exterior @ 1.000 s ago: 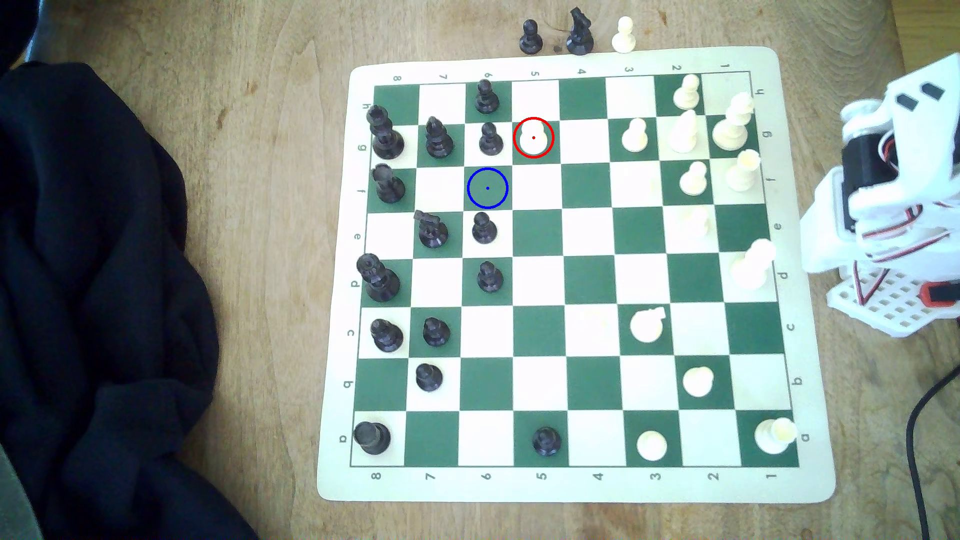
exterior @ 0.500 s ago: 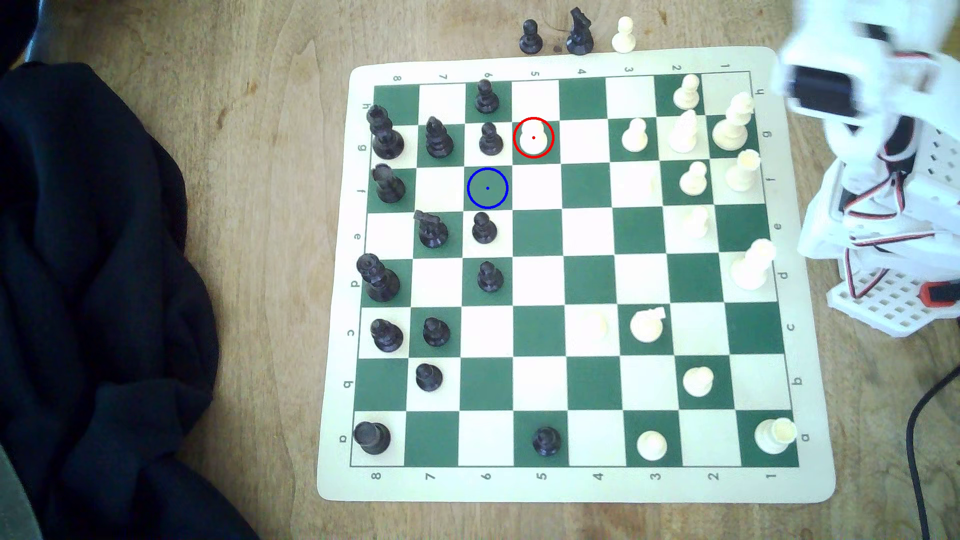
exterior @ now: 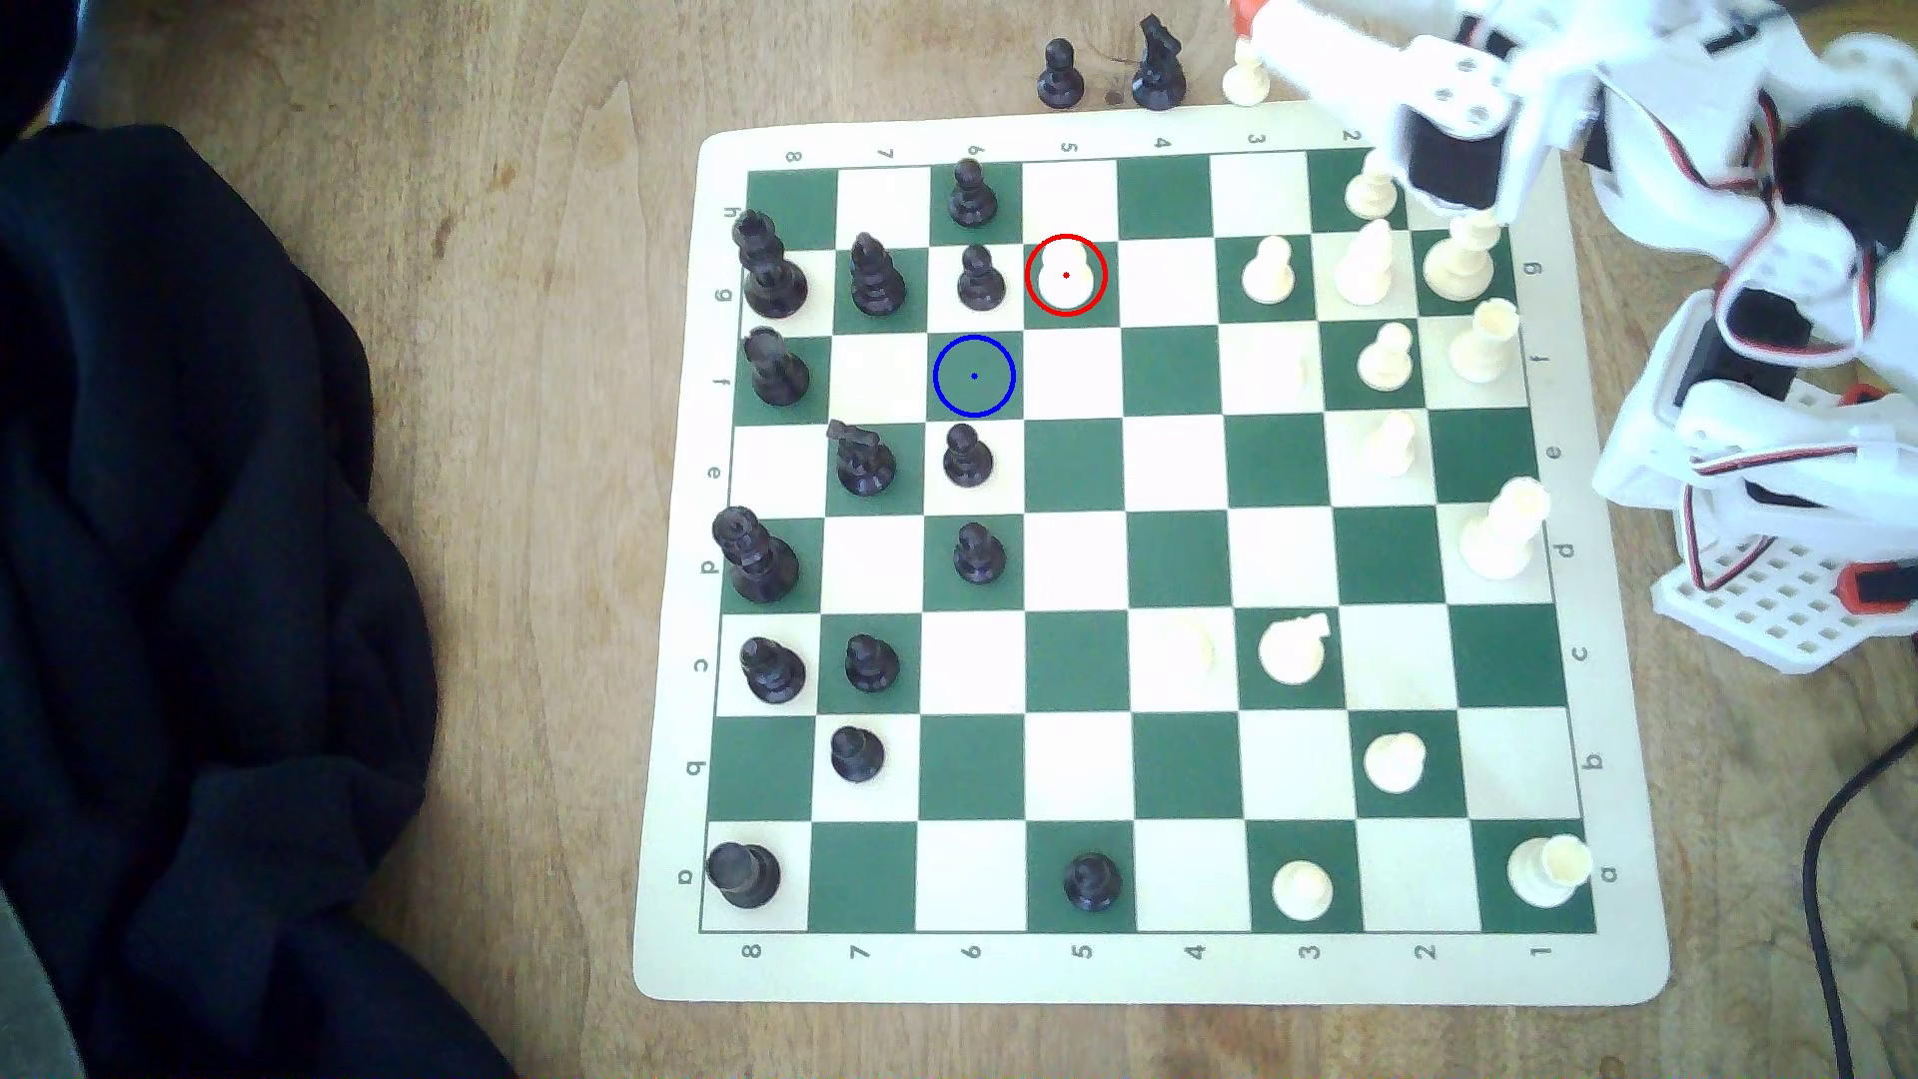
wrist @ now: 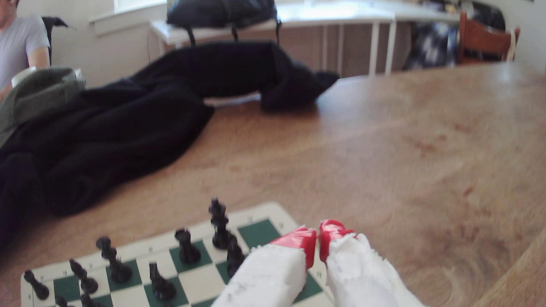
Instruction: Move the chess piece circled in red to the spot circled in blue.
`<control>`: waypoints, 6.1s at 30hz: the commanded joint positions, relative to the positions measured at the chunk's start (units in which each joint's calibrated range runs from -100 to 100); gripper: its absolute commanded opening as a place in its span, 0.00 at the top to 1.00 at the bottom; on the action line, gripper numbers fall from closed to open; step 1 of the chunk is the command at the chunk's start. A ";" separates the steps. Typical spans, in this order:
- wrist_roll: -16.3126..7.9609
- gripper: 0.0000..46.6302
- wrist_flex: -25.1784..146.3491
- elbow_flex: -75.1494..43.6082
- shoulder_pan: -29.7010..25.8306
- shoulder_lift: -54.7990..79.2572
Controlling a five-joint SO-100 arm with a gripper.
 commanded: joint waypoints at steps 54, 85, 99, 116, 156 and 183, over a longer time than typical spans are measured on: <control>-6.79 0.66 6.95 -37.09 -2.80 67.54; -5.96 0.76 -1.89 -37.91 -2.96 73.74; -5.27 0.91 -0.99 -38.18 -3.19 71.87; -4.44 0.92 10.31 -43.53 -4.44 55.57; -5.08 0.92 -0.58 -50.15 -10.31 80.62; -6.01 0.93 -0.33 -49.97 -11.48 81.04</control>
